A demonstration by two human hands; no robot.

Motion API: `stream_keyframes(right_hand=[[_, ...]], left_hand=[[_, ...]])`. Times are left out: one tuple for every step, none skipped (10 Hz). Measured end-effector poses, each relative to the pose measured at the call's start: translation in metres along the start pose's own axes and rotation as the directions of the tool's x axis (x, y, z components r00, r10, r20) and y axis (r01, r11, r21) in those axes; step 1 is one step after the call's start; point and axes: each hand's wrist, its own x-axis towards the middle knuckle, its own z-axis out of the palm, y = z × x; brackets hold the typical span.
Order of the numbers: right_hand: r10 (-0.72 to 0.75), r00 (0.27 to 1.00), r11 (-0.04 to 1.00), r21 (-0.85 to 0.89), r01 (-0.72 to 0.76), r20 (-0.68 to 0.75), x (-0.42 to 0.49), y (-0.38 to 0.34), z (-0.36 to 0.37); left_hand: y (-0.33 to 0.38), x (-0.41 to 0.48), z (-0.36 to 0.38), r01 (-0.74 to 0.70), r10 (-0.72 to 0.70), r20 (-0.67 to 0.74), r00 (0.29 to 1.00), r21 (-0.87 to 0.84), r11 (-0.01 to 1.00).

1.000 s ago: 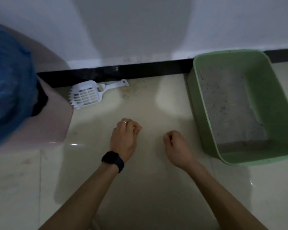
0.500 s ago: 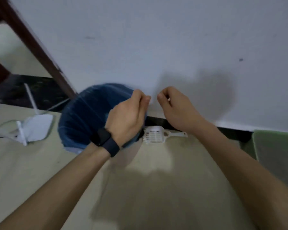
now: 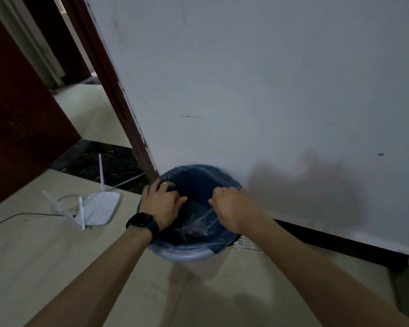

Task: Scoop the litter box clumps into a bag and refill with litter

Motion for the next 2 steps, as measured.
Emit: stream_keyframes(right_hand=[[-0.023, 0.999, 1.0, 0.016, 0.022, 0.035, -0.0012, 0.0014, 0.0065], [0.003, 1.0, 1.0, 0.024, -0.003, 0.0, -0.004, 0.0073, 0.0133]], left_hand=[[-0.0048, -0.0031, 0.0066, 0.051, -0.049, 0.024, 0.999, -0.089, 0.995], [-0.008, -0.0086, 0.0114, 0.053, -0.051, 0.04, 0.998, -0.052, 0.997]])
